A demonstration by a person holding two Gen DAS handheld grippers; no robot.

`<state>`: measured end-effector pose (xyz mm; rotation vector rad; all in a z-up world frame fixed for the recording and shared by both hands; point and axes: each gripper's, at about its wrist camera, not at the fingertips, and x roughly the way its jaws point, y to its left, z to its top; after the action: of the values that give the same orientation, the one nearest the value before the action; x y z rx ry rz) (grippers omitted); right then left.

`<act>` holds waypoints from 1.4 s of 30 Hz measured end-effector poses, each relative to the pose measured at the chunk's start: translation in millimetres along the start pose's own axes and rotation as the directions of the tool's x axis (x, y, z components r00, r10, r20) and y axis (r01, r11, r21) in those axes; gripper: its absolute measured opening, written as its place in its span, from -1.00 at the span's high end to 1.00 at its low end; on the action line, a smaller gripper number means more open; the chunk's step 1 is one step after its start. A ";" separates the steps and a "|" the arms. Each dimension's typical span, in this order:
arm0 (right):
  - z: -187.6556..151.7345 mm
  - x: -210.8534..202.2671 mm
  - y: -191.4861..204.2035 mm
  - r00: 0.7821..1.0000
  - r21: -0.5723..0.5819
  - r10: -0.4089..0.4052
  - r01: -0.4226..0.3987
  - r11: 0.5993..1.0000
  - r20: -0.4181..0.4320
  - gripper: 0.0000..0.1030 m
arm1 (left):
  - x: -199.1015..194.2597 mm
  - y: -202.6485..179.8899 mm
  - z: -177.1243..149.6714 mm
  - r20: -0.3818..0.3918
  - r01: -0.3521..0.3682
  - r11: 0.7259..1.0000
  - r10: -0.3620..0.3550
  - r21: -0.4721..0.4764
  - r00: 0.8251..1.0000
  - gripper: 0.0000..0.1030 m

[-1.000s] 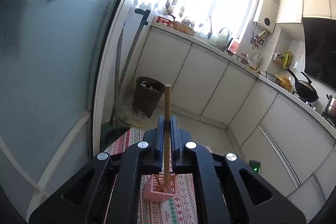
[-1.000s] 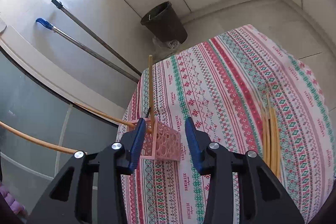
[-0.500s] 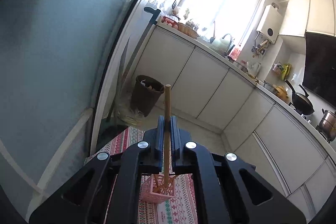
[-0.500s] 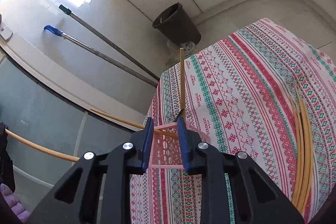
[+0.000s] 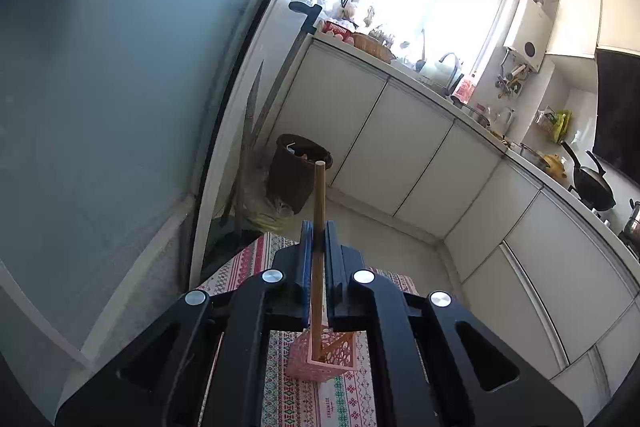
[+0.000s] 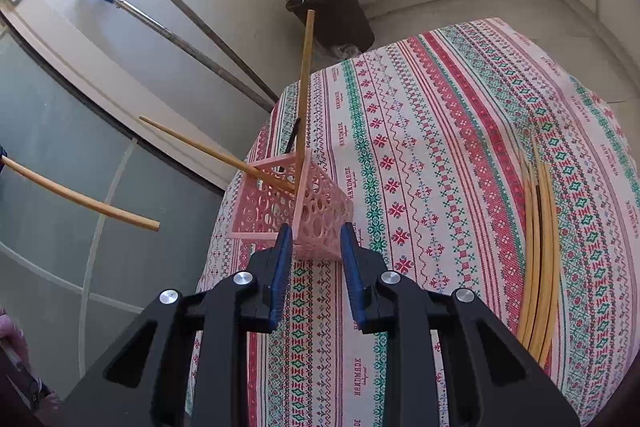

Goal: Organize utensils
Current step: 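Lower the left gripper's chopstick upright into the pink basket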

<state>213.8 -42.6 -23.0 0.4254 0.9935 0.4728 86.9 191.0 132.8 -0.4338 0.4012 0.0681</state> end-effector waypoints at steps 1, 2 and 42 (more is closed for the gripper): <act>1.2 -2.0 2.6 1.000 -0.004 0.030 -0.030 1.000 -0.002 0.48 | -1.7 -1.8 0.3 0.004 0.001 1.000 -0.001 0.005 1.000 0.91; 2.4 -4.0 5.0 0.998 -0.002 0.066 -0.066 0.998 -0.006 0.48 | -3.5 -3.4 0.5 0.008 0.002 1.000 -0.002 0.011 1.000 0.91; 52.3 55.8 -43.5 0.978 0.437 0.197 -0.204 0.876 0.062 0.66 | 7.6 4.5 5.7 -0.034 0.036 0.999 -0.035 0.002 0.999 0.91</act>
<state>293.0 -53.7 -59.9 0.9493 1.0462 0.4259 95.3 197.3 132.7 -0.4396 0.4268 0.0257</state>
